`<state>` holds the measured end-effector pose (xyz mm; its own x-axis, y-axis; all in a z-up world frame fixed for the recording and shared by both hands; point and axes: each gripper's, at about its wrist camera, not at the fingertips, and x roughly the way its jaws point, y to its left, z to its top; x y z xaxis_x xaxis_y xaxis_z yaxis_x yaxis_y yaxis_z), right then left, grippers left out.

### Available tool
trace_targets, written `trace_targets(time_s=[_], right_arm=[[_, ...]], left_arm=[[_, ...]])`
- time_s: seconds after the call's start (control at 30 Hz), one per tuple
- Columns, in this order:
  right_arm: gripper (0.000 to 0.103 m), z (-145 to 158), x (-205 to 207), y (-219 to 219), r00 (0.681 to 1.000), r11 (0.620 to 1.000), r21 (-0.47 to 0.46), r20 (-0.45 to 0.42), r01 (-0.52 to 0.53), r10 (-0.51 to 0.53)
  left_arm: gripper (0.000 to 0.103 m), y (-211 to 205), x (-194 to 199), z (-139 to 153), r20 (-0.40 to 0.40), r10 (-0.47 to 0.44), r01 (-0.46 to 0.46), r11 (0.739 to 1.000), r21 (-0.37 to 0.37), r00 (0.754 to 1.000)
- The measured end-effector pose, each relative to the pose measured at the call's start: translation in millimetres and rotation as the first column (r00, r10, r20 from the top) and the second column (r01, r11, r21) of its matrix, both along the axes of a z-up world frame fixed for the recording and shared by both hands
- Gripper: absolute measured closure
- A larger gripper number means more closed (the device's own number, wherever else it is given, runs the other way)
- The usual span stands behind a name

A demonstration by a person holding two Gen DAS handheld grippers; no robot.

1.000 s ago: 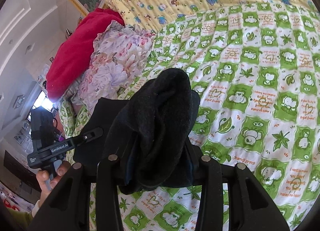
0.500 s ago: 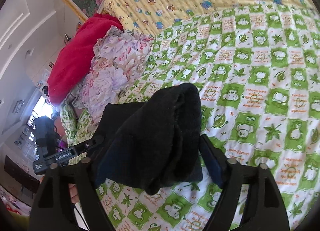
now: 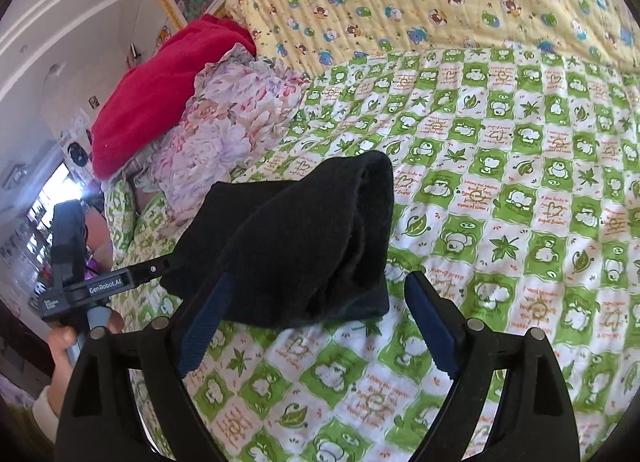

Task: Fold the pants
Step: 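Open both grippers and release the folded pants on the sheet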

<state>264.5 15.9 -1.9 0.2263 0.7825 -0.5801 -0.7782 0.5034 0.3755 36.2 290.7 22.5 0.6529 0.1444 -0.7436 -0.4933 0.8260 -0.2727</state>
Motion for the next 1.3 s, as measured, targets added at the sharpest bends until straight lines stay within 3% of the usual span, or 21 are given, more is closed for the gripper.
trace_targets(time_s=[0.23,1.0,1.3], right_arm=[[0.014,3.3,-16.5,-3.6,0.998,0.999,-0.026,0.061,-0.019,0.020],[0.007,4.6,-43.7,-5.0,0.989,0.998,-0.057,0.140,-0.041,0.049],[0.006,4.7,-49.5,-3.5,0.986,0.998,-0.057,0.157,-0.041,0.050]], left_arm=[[0.023,-13.2,-11.3,3.2,-0.013,-0.003,0.003,0.999,0.043,1.000],[0.021,-39.4,-29.5,13.1,-0.033,-0.008,0.014,0.981,0.193,0.999],[0.021,-41.0,-34.0,11.6,-0.038,0.001,0.007,0.976,0.217,0.999]])
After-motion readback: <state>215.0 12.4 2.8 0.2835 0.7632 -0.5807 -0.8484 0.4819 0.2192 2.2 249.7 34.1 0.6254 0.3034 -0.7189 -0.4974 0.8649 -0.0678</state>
